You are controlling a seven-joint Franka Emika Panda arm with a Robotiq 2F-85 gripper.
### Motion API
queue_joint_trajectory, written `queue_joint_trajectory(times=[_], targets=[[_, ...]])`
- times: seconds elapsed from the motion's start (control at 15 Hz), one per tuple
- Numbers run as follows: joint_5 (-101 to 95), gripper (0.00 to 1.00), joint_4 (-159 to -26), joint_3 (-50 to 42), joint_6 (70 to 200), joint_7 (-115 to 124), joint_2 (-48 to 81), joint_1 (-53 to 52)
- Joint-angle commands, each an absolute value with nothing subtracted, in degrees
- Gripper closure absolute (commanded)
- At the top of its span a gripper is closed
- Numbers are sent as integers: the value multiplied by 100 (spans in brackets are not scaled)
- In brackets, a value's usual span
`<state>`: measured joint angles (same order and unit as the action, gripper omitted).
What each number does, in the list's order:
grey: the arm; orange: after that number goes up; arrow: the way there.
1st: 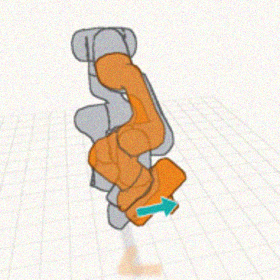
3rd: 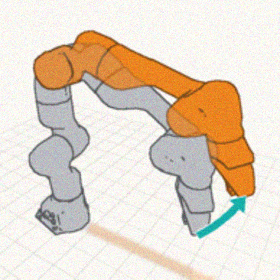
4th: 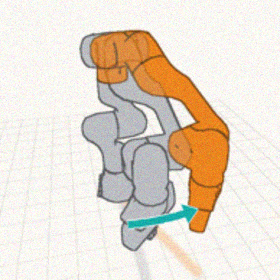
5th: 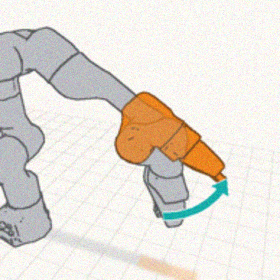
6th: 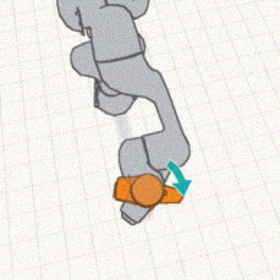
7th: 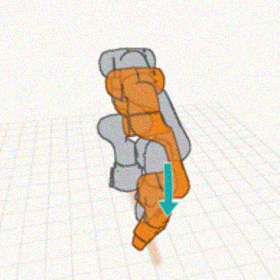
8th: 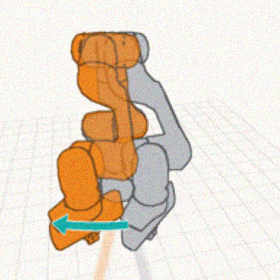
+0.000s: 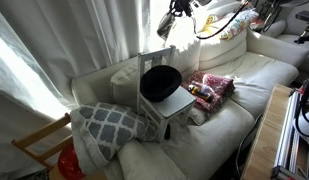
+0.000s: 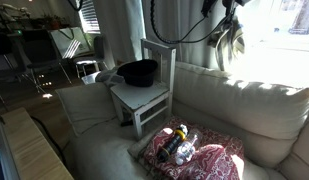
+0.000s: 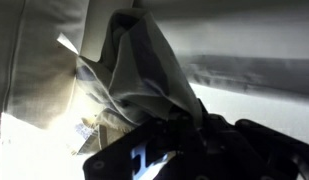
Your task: Put the grey towel in the black hat and put the red towel
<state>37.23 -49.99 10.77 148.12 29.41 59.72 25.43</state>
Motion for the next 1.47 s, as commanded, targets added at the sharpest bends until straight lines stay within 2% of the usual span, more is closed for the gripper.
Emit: queue_joint_trajectory(times=[0.0, 0.73, 0.8, 0.87, 0.93, 1.27, 1.33, 1.4], targets=[[4188, 98, -6318, 1539, 14373, 2386, 4793, 3063], [5147, 98, -8717, 2229, 12616, 875, 2374, 3908], [5692, 98, -8895, 1527, 12289, 521, 2068, 3447], [5925, 98, -9141, 1397, 12181, 330, 1830, 3379], [5715, 92, -8238, 1030, 12198, 728, 2496, 2944], [6003, 92, -8867, 731, 12059, 428, 1922, 2806], [6296, 98, -8813, 811, 11821, 311, 2003, 2893], [6391, 98, -8850, 733, 11688, 276, 1946, 2805]])
